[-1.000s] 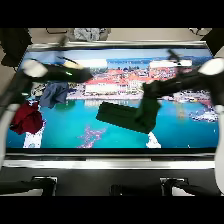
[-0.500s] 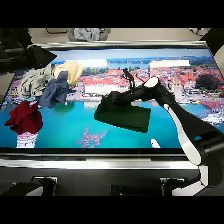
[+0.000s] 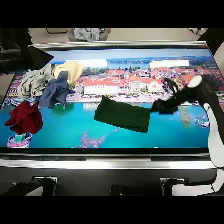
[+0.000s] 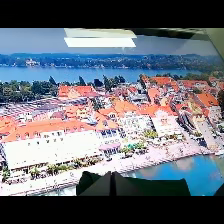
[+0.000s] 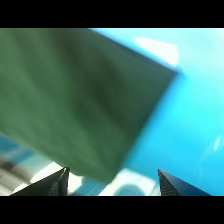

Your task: Fold the shirts.

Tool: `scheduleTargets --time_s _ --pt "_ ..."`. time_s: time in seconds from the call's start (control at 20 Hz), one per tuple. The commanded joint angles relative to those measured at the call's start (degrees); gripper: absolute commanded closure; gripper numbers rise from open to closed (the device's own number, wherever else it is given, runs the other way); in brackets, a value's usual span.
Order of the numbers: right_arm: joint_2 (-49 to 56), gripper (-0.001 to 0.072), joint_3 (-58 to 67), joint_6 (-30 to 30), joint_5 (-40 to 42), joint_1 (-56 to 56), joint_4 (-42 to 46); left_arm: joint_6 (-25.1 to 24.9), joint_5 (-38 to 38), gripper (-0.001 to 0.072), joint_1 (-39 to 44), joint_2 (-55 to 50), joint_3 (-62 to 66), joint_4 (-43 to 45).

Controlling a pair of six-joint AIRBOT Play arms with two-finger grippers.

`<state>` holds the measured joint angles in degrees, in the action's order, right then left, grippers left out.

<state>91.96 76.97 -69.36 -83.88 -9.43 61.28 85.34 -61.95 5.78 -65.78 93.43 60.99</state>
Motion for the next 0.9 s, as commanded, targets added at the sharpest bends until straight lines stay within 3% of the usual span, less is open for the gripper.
scheduleTargets --time_s 0.0,0.15,0.25,0.35,0.45,0.5,0.55,0.6,0.7,0.85 --pt "-1.05 0.0053 -12.07 5.64 6.16 -3.10 -7.78 0.24 -0.66 0.0685 0.02 0.04 0.00 0.33" --pt "-0.07 0.0055 -17.64 10.32 17.88 -1.62 -22.10 0.26 -0.74 0.0685 0.02 0.04 0.00 0.28" --pt "1.44 0.0063 -17.68 10.71 19.78 -1.33 -24.15 0.87 -1.29 0.0685 0.02 0.04 0.00 0.28" --pt "2.43 0.0143 -17.68 11.56 19.26 -1.31 -25.77 0.87 -1.75 0.0685 0.02 0.04 0.00 0.31" --pt "2.75 0.0161 -17.70 12.26 17.14 -1.31 -25.66 0.87 -1.70 0.0685 0.02 0.04 0.00 0.31" --pt "2.73 0.0242 -17.68 13.40 16.33 -1.33 -25.90 0.87 -1.66 0.0685 0.02 0.04 0.00 0.31" --pt "2.73 0.0434 -17.68 14.64 15.65 -1.33 -26.36 0.87 -1.68 0.0684 0.02 0.04 0.00 0.31" --pt "2.67 0.0678 -17.51 16.17 14.73 -1.44 -27.06 0.87 -1.70 0.0684 0.02 0.04 0.00 0.31" --pt "2.67 0.0675 -14.45 21.03 12.15 -1.51 -27.43 0.85 -1.73 0.0684 0.02 0.04 0.00 0.31" --pt "2.67 0.0675 -3.48 20.04 10.34 -3.13 -23.43 0.83 -1.75 0.0684 0.00 0.04 0.00 0.33"
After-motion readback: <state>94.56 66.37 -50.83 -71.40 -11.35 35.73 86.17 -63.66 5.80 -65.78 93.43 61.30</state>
